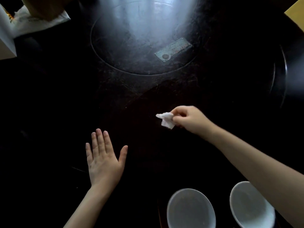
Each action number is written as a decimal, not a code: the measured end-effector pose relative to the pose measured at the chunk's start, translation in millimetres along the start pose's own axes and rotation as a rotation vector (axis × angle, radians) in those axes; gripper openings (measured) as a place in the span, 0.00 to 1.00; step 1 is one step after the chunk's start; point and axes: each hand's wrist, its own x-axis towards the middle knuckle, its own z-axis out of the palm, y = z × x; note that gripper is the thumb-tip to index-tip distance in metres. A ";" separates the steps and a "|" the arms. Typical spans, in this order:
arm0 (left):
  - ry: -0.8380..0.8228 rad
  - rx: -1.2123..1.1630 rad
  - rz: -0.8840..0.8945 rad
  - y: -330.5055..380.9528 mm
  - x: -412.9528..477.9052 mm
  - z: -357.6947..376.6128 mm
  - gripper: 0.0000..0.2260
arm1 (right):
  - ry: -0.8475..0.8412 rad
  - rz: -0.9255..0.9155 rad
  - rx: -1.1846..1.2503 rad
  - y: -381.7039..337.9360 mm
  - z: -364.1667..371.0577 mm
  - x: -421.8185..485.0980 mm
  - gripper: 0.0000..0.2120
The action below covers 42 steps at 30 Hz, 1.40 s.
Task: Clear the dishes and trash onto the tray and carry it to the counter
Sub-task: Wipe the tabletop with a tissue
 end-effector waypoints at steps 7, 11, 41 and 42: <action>0.014 0.013 0.009 -0.6 -0.8 2.6 0.40 | 0.372 -0.323 -0.587 2.4 32.4 12.7 0.06; 0.031 0.022 0.010 -2.4 0.3 5.3 0.40 | 0.313 -0.422 -0.509 18.4 34.8 4.2 0.06; 0.074 0.103 0.005 -6.2 0.6 17.4 0.36 | 0.607 -0.268 -0.445 -1.6 16.4 134.3 0.09; 0.071 0.108 -0.002 -5.9 1.1 17.2 0.36 | 0.541 -0.415 -0.438 -10.7 37.9 118.5 0.10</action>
